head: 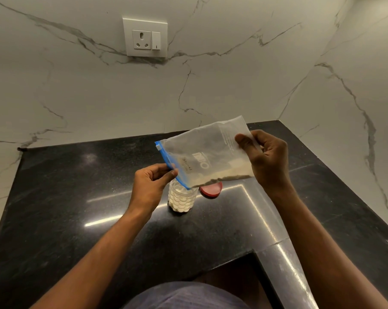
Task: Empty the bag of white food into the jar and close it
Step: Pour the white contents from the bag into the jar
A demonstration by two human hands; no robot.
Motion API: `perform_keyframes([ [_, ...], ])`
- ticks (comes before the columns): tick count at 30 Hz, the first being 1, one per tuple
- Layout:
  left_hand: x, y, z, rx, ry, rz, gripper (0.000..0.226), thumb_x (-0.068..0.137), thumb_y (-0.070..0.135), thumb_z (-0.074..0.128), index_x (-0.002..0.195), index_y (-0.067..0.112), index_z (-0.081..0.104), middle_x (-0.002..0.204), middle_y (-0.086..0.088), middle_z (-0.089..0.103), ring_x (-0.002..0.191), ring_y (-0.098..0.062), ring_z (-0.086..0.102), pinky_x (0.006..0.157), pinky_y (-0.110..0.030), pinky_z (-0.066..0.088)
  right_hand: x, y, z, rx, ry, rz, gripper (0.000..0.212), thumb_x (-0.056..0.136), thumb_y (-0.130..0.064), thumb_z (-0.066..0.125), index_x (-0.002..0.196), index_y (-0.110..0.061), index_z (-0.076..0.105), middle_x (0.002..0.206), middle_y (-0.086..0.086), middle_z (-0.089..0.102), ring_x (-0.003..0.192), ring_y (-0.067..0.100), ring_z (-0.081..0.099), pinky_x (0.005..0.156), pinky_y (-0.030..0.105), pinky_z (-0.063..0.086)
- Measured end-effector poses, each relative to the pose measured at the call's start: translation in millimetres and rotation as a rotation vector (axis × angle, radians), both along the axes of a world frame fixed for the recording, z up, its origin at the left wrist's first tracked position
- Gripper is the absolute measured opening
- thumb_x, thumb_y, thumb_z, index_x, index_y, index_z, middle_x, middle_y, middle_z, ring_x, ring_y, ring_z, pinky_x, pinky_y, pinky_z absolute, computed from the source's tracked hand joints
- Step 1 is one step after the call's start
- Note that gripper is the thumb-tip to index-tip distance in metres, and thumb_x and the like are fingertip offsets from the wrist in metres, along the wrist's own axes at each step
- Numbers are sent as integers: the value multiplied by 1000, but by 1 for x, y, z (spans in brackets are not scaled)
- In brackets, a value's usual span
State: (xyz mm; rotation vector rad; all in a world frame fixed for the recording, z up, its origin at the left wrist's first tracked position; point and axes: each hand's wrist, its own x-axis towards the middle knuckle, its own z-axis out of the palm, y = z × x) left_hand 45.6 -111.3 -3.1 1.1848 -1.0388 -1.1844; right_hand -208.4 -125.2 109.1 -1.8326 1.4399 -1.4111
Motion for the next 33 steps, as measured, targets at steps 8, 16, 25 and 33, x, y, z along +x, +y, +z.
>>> perform_keyframes([
  [8, 0, -1, -1, 7, 6, 8, 21, 92, 5, 74, 107, 20, 77, 110, -1, 81, 105, -12, 77, 92, -31, 61, 0, -1, 1, 23, 21, 27, 11, 100, -20, 70, 96, -11, 73, 84, 2, 74, 74, 19, 70, 62, 29, 56],
  [16, -1, -4, -3, -1, 12, 9, 22, 92, 5, 75, 108, 18, 78, 109, 0, 82, 104, -12, 78, 92, -30, 62, -1, -5, 3, 29, -2, 44, 9, 99, -22, 71, 92, -17, 73, 81, 0, 73, 73, 22, 70, 60, 30, 56],
  [25, -1, -5, -3, -16, 33, -6, 22, 91, 4, 75, 110, 15, 78, 108, 0, 82, 104, -12, 78, 89, -24, 62, -4, -7, 3, 29, -18, 38, 14, 99, -23, 72, 93, -11, 76, 80, 7, 74, 72, 30, 70, 61, 43, 56],
  [33, -2, -4, -3, -19, 46, -17, 23, 92, 3, 74, 106, 20, 78, 104, 6, 83, 102, -10, 78, 85, -21, 62, -9, -7, 4, 66, -13, 77, 10, 99, -24, 71, 93, -17, 75, 88, 5, 74, 73, 28, 71, 62, 39, 59],
])
